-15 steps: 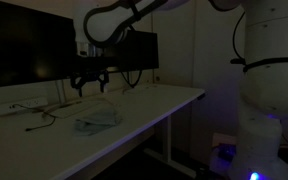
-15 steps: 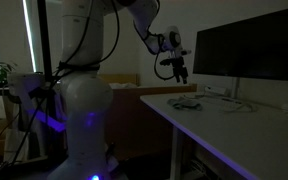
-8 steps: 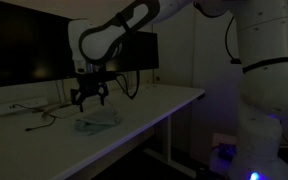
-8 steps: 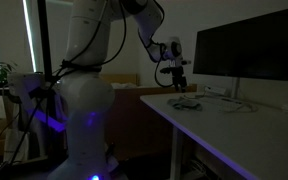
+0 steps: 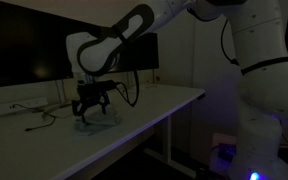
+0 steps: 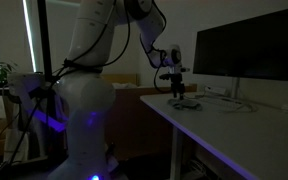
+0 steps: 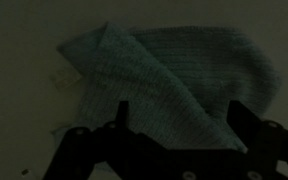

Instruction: Wipe the counter with the cloth

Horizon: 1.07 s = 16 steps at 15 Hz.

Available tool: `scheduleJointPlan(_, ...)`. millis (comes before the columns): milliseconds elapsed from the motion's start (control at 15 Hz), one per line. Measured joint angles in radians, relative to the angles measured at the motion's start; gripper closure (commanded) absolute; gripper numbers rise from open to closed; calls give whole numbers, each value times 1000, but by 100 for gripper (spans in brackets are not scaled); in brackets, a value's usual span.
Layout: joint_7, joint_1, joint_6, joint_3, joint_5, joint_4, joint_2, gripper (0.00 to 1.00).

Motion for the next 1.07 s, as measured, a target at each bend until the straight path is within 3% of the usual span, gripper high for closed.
scheduleJointPlan(400,0,12,0,-7,24,-3,29,0)
scheduleJointPlan(467,0,15,-1,-7,37,-3,35,25)
scheduleJointPlan(533,0,18,-2,-7,48,-3,42,26)
scheduleJointPlan(1067,0,27,-17,-8,116,0,40,79)
